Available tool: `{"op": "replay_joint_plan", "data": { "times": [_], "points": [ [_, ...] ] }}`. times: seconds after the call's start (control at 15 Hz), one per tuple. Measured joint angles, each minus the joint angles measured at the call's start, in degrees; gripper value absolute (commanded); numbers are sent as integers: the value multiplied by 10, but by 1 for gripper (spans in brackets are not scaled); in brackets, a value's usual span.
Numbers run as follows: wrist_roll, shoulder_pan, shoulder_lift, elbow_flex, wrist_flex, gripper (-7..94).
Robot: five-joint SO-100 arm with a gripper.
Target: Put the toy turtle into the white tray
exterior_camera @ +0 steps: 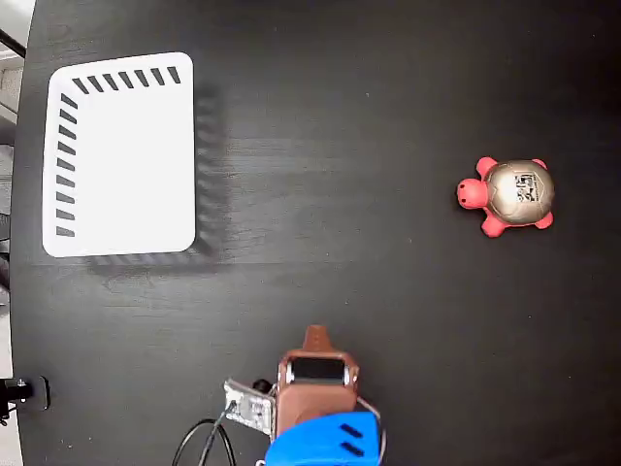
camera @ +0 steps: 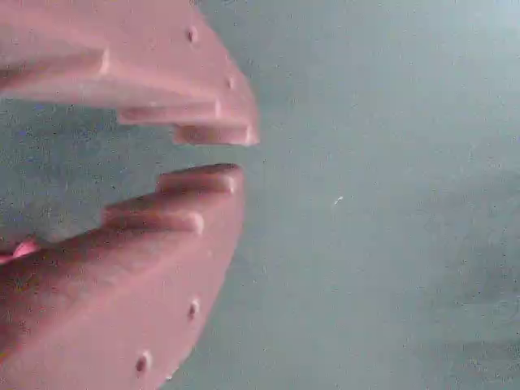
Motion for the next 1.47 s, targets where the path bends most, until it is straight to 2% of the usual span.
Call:
{"op": "replay_joint_plan", "data": {
  "times": [0.27, 0.53, 0.93, 1.13, 1.4, 1.47],
  "points": [
    [-67, 93, -322, -230, 13, 0],
    [-149, 179, -523, -410, 26, 0],
    [-224, 249, -826, -708, 73, 2],
    [-272, 282, -918, -792, 76, 18],
    [-341, 321, -998, -867, 73, 23],
    [-350, 322, -1019, -882, 73, 27]
  ]
}}
